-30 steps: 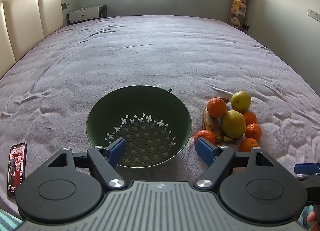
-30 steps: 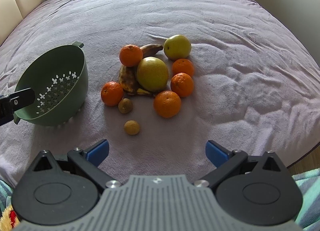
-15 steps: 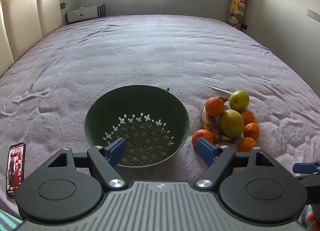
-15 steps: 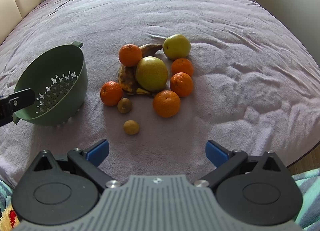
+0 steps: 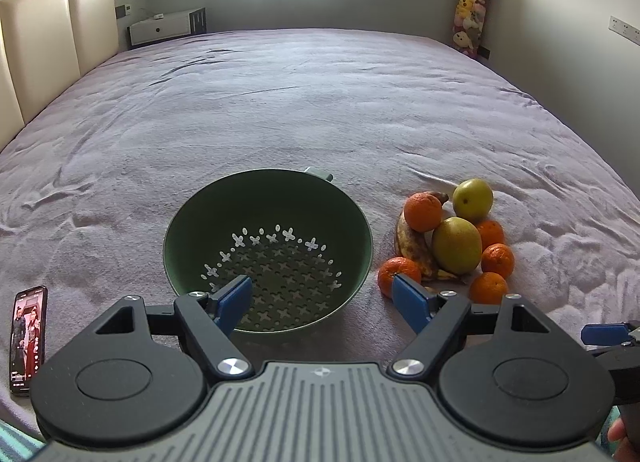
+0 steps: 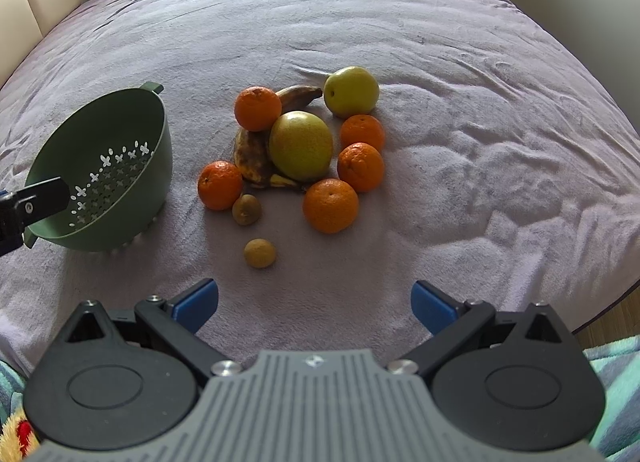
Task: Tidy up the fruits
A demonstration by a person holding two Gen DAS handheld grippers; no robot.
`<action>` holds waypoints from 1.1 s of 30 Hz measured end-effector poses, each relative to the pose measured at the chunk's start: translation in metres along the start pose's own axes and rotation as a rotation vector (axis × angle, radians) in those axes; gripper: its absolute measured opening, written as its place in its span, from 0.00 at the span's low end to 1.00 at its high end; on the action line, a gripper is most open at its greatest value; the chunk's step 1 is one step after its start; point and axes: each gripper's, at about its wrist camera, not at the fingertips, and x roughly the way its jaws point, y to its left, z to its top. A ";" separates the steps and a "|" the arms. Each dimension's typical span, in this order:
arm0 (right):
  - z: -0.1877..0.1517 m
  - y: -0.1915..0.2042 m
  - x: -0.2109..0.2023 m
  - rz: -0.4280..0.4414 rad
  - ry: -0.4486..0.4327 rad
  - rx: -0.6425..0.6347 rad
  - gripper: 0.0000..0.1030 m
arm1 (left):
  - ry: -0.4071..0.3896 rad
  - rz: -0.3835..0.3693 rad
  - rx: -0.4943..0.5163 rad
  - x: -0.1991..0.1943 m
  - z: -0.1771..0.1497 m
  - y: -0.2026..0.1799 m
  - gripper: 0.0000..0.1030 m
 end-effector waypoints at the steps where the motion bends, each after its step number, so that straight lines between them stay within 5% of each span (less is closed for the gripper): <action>1: 0.000 0.000 0.000 0.000 0.000 0.000 0.96 | 0.001 -0.003 -0.001 0.000 0.000 0.001 0.91; 16: 0.000 0.000 0.003 -0.001 0.004 -0.009 0.96 | 0.009 -0.042 -0.001 0.000 -0.002 0.001 0.86; 26: -0.001 -0.018 0.008 0.030 -0.081 0.027 0.96 | 0.037 -0.097 0.011 0.007 -0.007 -0.002 0.72; 33: 0.002 -0.035 0.019 0.069 -0.090 0.087 0.83 | 0.068 -0.182 0.048 0.016 -0.013 -0.015 0.67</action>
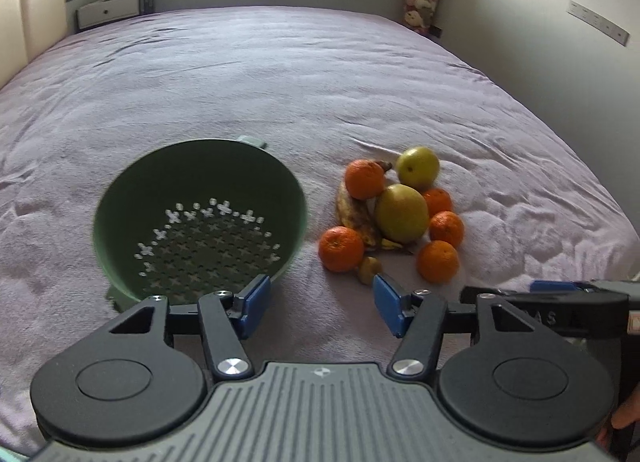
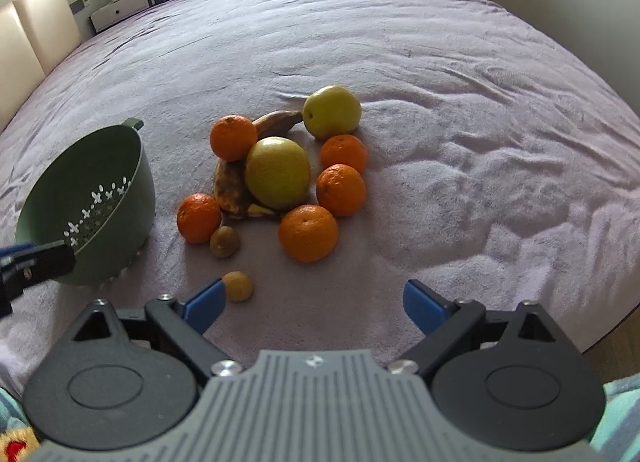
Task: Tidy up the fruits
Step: 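Grasp a small brown kiwi with the left tool while the right tool grasps a tangerine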
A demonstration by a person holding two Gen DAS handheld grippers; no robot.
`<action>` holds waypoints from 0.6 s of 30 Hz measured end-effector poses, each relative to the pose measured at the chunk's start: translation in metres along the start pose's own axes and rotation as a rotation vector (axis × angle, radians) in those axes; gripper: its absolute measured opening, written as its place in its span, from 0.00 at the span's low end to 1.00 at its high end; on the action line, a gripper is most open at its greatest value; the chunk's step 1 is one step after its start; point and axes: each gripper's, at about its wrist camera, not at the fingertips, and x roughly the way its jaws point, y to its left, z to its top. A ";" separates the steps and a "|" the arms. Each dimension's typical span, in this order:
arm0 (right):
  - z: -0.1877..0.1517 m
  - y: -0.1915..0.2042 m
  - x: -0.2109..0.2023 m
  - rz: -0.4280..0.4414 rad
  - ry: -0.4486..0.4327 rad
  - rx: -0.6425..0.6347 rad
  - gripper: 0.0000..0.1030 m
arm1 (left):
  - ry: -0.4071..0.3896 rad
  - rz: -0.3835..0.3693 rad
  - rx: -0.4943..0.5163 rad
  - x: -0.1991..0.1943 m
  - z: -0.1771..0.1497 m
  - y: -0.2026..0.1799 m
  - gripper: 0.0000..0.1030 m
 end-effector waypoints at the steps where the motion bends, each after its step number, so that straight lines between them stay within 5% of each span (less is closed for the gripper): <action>1: 0.001 -0.002 0.001 0.014 0.003 0.011 0.80 | 0.007 -0.010 0.011 0.002 -0.001 -0.002 0.66; 11: 0.012 -0.008 0.011 0.047 0.014 0.037 0.49 | 0.081 -0.141 0.069 0.039 -0.007 -0.022 0.54; 14: 0.014 -0.007 0.016 0.054 0.015 0.024 0.43 | 0.113 -0.166 0.076 0.058 -0.013 -0.028 0.42; 18: 0.017 -0.005 0.023 0.048 0.001 0.004 0.43 | 0.122 -0.179 0.061 0.074 -0.017 -0.031 0.42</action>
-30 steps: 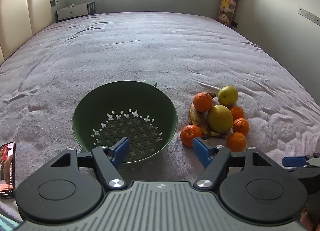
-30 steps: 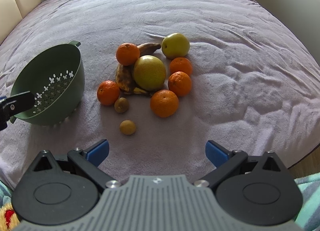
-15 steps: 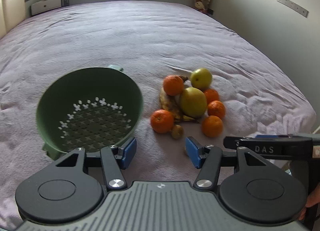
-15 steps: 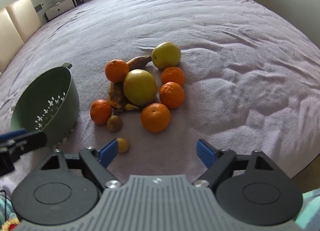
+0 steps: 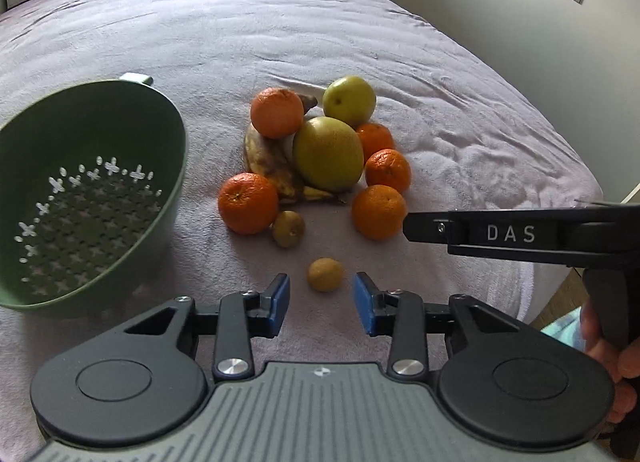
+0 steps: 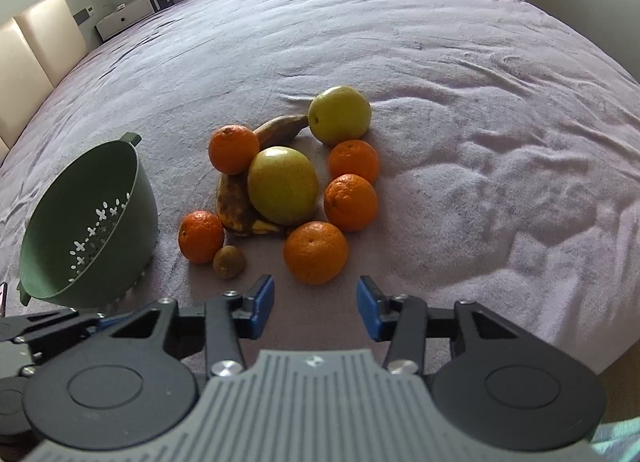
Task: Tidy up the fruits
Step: 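Grasp a small brown kiwi with the left tool while the right tool grasps a tangerine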
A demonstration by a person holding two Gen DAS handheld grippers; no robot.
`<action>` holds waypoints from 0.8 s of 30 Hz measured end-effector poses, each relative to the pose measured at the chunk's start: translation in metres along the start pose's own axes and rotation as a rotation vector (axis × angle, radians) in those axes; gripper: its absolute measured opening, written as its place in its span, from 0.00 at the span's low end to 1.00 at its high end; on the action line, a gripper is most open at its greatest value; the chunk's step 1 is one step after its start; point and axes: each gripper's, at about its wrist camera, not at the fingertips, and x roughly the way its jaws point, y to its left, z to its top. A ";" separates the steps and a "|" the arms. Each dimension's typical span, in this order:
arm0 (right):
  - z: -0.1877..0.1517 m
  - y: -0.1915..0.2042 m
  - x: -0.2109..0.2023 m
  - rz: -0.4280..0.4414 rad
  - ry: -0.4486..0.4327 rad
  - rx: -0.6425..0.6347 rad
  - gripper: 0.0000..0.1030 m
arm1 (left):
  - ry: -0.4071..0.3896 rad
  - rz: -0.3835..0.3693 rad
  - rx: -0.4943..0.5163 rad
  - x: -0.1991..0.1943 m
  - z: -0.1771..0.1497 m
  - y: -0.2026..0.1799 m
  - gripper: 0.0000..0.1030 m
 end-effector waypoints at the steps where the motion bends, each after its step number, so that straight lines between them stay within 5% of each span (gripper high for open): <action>1: 0.001 0.000 0.003 0.000 -0.001 -0.003 0.43 | -0.001 -0.005 0.000 0.003 0.000 0.000 0.42; 16: 0.007 -0.006 0.040 0.005 0.025 0.029 0.43 | 0.053 0.000 0.001 0.043 0.002 -0.001 0.42; 24: 0.011 -0.004 0.051 0.012 0.024 0.038 0.44 | 0.067 -0.018 -0.024 0.051 0.004 0.003 0.31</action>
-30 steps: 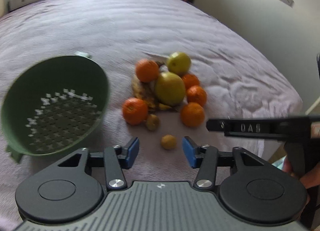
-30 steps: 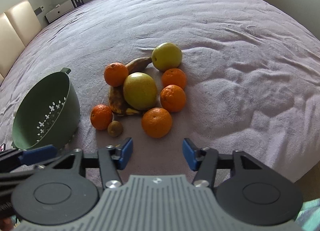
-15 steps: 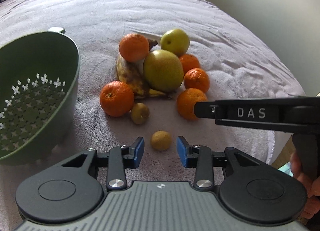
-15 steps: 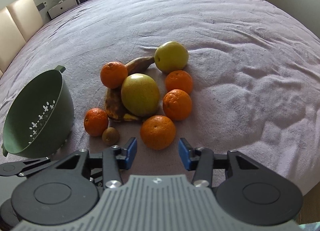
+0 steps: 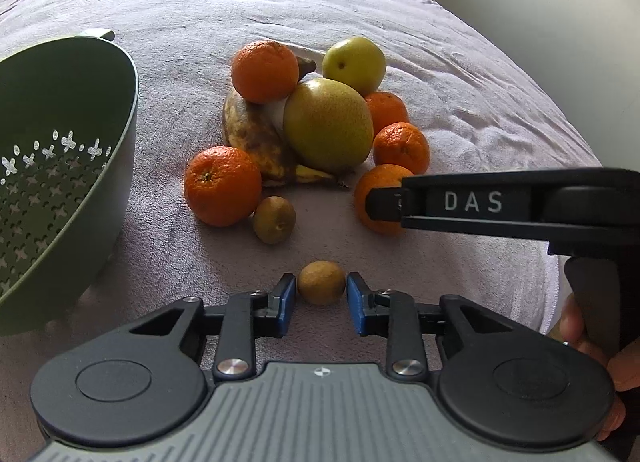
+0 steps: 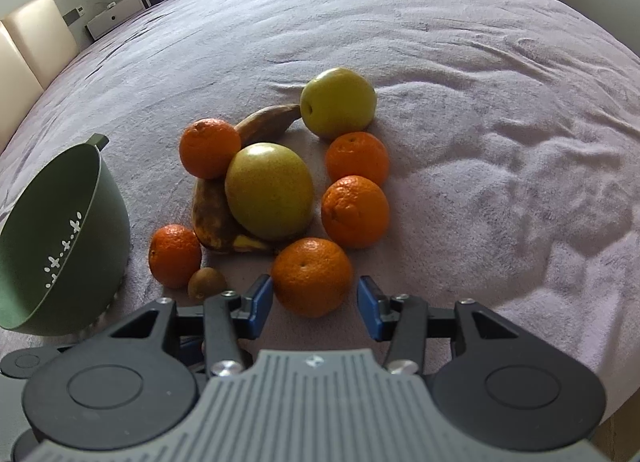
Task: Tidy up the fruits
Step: 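Grasp a small brown kiwi with the left tool while the right tool grasps a tangerine, then carry the kiwi in the left tool over the colander while the right tool carries the tangerine there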
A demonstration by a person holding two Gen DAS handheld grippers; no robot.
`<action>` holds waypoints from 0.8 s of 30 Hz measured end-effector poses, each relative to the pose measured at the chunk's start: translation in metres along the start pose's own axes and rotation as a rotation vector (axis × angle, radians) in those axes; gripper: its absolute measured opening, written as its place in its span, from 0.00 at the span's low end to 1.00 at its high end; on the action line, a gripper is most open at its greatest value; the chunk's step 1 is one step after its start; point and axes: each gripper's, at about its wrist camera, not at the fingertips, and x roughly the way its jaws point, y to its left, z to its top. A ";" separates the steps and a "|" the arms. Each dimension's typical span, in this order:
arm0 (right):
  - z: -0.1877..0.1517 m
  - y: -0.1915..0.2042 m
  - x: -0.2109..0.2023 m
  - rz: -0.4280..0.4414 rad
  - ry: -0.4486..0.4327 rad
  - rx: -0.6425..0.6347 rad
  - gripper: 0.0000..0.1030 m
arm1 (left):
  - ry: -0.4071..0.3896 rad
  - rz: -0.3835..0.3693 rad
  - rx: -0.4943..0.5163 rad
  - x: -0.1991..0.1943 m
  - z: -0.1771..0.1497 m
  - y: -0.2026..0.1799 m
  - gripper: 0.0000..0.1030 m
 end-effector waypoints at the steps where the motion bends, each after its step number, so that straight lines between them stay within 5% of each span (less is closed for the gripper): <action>1: 0.000 0.001 0.001 -0.001 -0.002 -0.003 0.44 | 0.000 -0.004 -0.003 0.000 0.000 0.000 0.31; 24: 0.005 0.013 -0.020 0.038 -0.059 -0.030 0.40 | -0.056 0.031 -0.028 -0.035 0.010 0.000 0.28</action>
